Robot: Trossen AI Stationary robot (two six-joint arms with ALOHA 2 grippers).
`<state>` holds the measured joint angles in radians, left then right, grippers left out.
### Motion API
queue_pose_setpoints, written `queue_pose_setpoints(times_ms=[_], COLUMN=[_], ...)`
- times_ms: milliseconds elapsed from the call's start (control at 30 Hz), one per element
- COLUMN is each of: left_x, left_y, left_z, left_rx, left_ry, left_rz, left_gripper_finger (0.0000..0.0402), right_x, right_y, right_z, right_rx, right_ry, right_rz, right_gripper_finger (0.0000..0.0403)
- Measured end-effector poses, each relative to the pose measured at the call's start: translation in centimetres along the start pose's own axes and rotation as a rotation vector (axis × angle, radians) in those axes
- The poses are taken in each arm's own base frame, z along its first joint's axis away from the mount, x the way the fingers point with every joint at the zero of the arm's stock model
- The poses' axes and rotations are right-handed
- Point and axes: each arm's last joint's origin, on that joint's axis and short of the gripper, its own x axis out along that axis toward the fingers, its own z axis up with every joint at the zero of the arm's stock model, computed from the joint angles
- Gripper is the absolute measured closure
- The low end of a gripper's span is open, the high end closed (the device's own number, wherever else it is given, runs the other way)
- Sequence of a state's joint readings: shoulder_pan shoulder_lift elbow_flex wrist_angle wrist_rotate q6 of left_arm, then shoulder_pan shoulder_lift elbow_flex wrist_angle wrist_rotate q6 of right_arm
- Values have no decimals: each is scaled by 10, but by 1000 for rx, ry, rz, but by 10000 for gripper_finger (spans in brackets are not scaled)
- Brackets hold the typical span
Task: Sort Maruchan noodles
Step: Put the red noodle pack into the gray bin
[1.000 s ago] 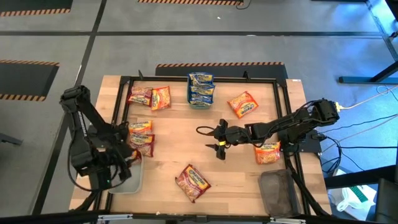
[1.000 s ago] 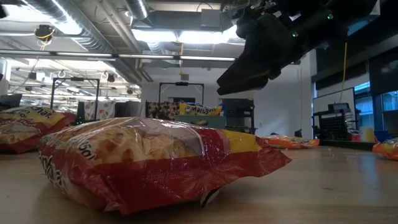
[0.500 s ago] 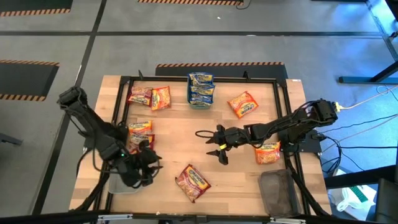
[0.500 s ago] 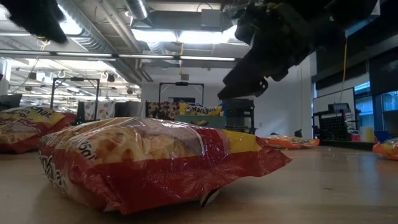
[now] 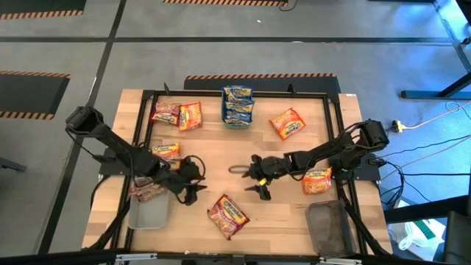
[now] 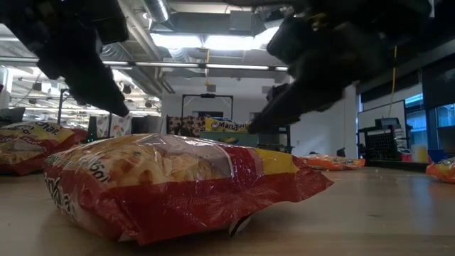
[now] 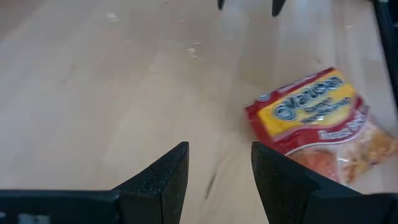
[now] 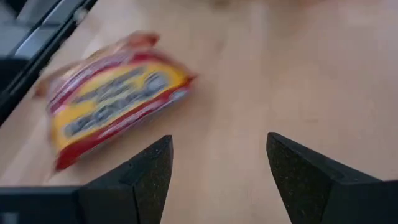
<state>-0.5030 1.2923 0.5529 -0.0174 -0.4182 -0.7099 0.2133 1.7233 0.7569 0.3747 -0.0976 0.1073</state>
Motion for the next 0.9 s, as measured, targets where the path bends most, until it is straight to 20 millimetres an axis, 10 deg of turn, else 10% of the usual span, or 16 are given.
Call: queue_pose_setpoints(times_ms=[533,900], left_x=[79,77], left_y=[-55,-79], left_z=[-12,-20], left_rx=[-29,-161], left_ry=[120,152], left_rz=[-115,-155], left_gripper_finger=[234,234], right_x=[27,41], right_y=[107,97], right_z=[-26,-40], right_rx=[-16,2], right_ry=[48,92], right_rz=[25,-278], right_gripper_finger=[159,159])
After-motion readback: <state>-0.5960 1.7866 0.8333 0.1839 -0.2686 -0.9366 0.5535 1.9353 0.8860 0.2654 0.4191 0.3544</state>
